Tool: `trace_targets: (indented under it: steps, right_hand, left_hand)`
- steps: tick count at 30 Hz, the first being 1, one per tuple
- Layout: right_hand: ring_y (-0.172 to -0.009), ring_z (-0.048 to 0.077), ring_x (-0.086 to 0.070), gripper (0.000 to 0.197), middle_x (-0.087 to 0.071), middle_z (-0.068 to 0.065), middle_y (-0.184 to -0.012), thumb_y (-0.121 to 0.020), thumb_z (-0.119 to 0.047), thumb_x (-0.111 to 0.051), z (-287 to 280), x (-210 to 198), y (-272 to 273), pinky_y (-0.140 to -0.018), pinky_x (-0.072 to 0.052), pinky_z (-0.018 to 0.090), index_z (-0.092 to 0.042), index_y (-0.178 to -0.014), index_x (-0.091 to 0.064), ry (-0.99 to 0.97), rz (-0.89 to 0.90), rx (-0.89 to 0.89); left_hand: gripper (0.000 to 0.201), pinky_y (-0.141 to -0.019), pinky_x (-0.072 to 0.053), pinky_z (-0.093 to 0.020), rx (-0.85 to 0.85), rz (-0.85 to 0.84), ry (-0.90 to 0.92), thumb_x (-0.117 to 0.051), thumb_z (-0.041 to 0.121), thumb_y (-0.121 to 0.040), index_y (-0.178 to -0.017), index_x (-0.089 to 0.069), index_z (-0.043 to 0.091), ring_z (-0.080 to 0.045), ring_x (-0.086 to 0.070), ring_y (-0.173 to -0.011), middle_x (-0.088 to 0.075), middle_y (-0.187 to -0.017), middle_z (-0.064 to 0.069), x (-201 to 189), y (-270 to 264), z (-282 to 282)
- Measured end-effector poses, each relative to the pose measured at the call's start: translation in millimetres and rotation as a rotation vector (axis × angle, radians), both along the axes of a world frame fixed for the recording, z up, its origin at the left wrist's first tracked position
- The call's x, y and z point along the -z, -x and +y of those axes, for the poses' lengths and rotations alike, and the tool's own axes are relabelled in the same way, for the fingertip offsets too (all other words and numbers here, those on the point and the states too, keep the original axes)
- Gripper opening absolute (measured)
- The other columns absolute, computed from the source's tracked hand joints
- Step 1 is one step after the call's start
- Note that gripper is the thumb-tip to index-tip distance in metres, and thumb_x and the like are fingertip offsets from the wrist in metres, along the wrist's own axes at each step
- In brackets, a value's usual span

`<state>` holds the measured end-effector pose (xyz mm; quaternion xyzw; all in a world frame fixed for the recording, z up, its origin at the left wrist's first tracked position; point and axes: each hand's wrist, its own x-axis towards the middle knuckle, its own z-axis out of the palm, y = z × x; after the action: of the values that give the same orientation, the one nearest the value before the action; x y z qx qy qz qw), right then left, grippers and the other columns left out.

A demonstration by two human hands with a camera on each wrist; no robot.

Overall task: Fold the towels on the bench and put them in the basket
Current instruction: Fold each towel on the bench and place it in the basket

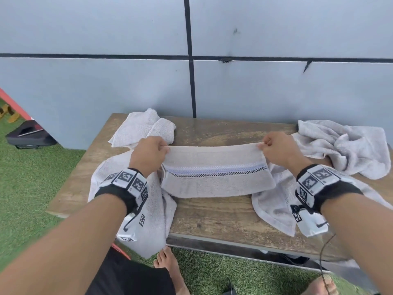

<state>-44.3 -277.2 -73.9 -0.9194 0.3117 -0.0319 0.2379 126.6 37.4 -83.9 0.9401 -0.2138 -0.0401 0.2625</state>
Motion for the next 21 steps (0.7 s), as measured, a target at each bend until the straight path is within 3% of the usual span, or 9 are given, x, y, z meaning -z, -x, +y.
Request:
trace_targets:
  steps: [6,10,13,18,21]
  right_hand:
    - [-0.088,0.031,-0.065,0.014,-0.069,0.008,-0.086,-0.089,-0.029,-0.062,-5.7,27.8,-17.1,-0.081,-0.055,0.041,-0.015,-0.083,-0.062,0.012,0.107,0.029]
    - [-0.103,0.031,-0.064,0.022,-0.07,0.007,-0.107,-0.092,-0.03,-0.061,-5.2,35.5,-18.7,-0.092,-0.054,0.047,-0.021,-0.111,-0.066,0.028,0.089,-0.004]
    - [-0.1,0.029,-0.064,0.011,-0.071,0.005,-0.106,-0.093,-0.033,-0.062,-6.5,35.2,-18.2,-0.091,-0.054,0.046,-0.026,-0.1,-0.068,0.056,0.119,-0.038]
    - [-0.087,0.028,-0.061,0.007,-0.069,0.009,-0.097,-0.093,-0.024,-0.061,-3.3,21.2,-17.9,-0.077,-0.049,0.034,-0.019,-0.087,-0.063,0.077,0.123,-0.061]
    - [-0.087,0.029,-0.06,0.008,-0.068,0.008,-0.09,-0.09,-0.018,-0.061,-1.9,1.3,-15.5,-0.074,-0.045,0.031,-0.015,-0.084,-0.065,0.084,0.027,-0.052]
  left_hand:
    - [0.005,-0.081,-0.052,-0.036,0.032,0.052,-0.108,-0.066,0.021,-0.09,-0.085,-0.067,0.021,-0.022,-0.062,-0.091,-0.067,-0.088,0.001,21.2,-15.5,-11.7]
    - [0.008,-0.085,-0.05,-0.034,0.035,0.068,-0.101,-0.069,0.019,-0.089,-0.097,-0.07,0.017,-0.02,-0.061,-0.092,-0.068,-0.096,-0.001,27.6,-19.5,-13.8]
    - [0.019,-0.084,-0.044,-0.029,0.087,0.107,-0.137,-0.068,0.016,-0.092,-0.11,-0.069,0.011,-0.018,-0.056,-0.092,-0.062,-0.097,-0.001,25.0,-19.3,-16.7]
    - [0.006,-0.067,-0.041,-0.026,0.14,0.076,-0.211,-0.067,0.01,-0.089,-0.09,-0.071,0.007,-0.021,-0.059,-0.082,-0.06,-0.075,0.004,4.4,-14.8,-16.3]
    - [0.008,-0.081,-0.051,-0.035,0.133,0.01,-0.182,-0.07,0.017,-0.087,-0.091,-0.072,0.011,-0.025,-0.062,-0.091,-0.067,-0.09,-0.003,-19.3,-12.6,-12.7]
